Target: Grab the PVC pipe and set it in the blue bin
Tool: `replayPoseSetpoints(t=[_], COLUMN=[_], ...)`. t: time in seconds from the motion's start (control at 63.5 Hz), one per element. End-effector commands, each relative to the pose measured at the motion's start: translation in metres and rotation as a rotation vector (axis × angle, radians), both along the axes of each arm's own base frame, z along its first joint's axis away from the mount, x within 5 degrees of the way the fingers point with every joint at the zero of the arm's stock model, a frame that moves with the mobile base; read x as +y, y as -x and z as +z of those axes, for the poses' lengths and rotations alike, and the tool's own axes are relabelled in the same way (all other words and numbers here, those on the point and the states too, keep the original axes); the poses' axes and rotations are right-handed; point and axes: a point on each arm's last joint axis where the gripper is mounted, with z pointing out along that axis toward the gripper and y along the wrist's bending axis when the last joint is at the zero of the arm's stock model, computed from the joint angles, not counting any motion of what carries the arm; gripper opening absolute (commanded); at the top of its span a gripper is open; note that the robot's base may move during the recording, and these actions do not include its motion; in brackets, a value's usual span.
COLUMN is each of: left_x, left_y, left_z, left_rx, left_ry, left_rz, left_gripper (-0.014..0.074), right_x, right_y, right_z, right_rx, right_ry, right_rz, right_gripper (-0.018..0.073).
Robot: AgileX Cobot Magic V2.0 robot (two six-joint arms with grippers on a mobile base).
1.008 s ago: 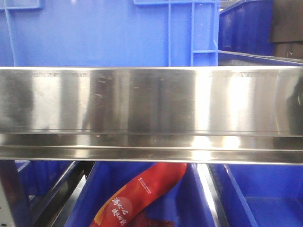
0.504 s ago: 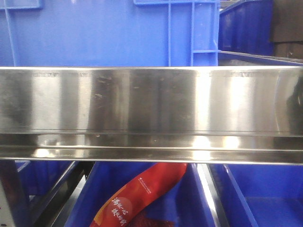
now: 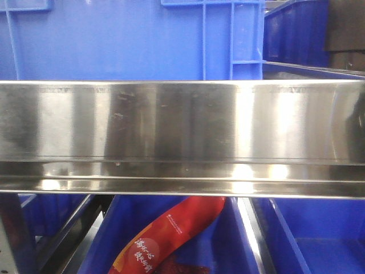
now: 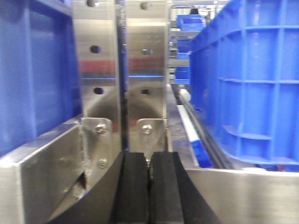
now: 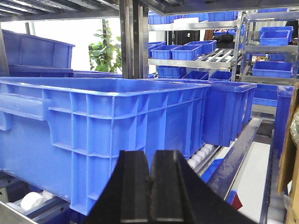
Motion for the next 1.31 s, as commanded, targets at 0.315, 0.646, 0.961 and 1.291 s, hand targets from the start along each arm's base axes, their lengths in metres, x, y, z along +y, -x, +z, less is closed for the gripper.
replayPoseSetpoints(t=[0.315,0.646,0.961,1.291], left_x=[-0.0003,-0.0065,-0.0064,-0.0063], left_y=[0.0004,0.0004,0.0003,0.0007], left_z=[-0.0004,-0.0017,-0.0017,0.0026], left_rx=[0.006,0.019,0.019,-0.028], left_ry=[0.004,0.004,0.004,0.004], left_rz=[-0.005,-0.114,-0.113,-0.112], left_gripper=[-0.0111,-0.0111,-0.0111,-0.0111], right_x=[-0.0014,-0.0014,-0.0014,-0.0014], right_y=[0.0002,0.0002,0.0002,0.0002], right_z=[0.0009,0.0009,0.0009,0.0009], right_rx=[-0.01,-0.01,-0.01,-0.01], right_ry=[-0.007,-0.007,-0.007,-0.007], right_rz=[-0.014,-0.014,-0.014,-0.014], right_gripper=[-0.0154,-0.0154,-0.0154,-0.0154])
